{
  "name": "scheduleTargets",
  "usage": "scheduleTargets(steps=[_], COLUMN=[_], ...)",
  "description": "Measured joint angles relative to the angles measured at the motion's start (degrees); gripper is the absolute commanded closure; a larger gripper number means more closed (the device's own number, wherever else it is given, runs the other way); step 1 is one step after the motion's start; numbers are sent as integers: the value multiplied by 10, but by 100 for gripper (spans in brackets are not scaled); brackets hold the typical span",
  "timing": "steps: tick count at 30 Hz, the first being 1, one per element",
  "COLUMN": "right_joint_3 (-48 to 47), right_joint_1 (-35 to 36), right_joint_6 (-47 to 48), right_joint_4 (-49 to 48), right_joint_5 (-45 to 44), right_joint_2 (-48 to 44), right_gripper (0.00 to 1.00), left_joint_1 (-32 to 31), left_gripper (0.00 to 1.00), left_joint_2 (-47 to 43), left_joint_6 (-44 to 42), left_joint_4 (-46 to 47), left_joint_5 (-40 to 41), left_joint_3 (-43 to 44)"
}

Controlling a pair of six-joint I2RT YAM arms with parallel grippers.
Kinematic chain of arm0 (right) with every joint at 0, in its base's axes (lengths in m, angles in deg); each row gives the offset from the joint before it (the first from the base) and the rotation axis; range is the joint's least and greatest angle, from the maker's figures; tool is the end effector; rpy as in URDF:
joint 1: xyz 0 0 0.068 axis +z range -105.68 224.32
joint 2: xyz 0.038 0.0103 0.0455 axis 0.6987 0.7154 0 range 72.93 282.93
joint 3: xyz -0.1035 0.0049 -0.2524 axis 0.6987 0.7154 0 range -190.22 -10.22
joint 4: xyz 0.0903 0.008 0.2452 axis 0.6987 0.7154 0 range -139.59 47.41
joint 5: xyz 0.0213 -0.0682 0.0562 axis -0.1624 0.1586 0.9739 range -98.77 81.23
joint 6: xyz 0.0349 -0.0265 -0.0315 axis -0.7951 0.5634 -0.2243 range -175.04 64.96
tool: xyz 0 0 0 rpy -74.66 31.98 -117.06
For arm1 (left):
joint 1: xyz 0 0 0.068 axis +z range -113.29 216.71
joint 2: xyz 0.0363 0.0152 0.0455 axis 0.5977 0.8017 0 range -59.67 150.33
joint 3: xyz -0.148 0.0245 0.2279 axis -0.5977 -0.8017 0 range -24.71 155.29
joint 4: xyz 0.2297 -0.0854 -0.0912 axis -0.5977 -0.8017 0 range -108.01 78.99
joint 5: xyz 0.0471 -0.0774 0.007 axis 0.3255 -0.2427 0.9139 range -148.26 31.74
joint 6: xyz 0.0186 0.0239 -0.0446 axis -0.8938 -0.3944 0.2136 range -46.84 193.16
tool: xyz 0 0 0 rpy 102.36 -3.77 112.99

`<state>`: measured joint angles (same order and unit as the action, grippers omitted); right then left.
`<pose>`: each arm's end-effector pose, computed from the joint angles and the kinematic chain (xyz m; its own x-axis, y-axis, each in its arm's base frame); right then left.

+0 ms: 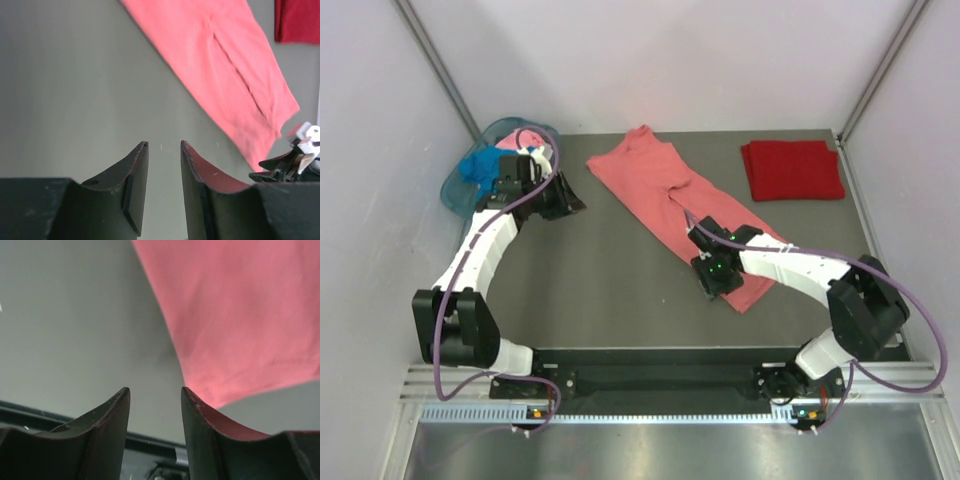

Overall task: Fold and stack the t-shirts
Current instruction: Fold the tshirt

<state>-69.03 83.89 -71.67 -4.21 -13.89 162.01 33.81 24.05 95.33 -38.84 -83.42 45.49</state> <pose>0.2214 0.1788 0.1997 -0.8923 -0.3676 -0.2622 -0.3779 0.9258 -0.0120 0.3219 -0.0314 0.3069 -0.7487 -0.3040 -0.5891 0.0886 0.8348 -0.5434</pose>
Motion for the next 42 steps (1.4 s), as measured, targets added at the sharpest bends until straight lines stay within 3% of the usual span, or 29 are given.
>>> scheduleTargets(steps=[7, 17, 23, 30, 37, 42], right_joint_3=[78, 112, 115, 115, 115, 111], right_joint_1=[18, 18, 18, 18, 30, 97], right_joint_6=[-33, -47, -51, -55, -55, -76], right_joint_4=[8, -25, -29, -27, -25, -25], right_joint_5=[-40, -62, -64, -82, -88, -80], right_joint_2=[-29, -23, -22, -20, -20, -19], right_gripper=[52, 55, 71, 99, 100, 100], left_joint_1=[1, 1, 1, 1, 1, 11], left_gripper=[64, 64, 64, 64, 63, 63], left_joint_2=[-18, -28, -31, -32, -34, -30], left_joint_6=[23, 29, 28, 25, 21, 22], left_joint_4=[12, 19, 19, 18, 21, 27], left_joint_5=[-33, -35, -19, 0, 15, 36], left_joint_3=[-69, -90, -92, -92, -92, -92])
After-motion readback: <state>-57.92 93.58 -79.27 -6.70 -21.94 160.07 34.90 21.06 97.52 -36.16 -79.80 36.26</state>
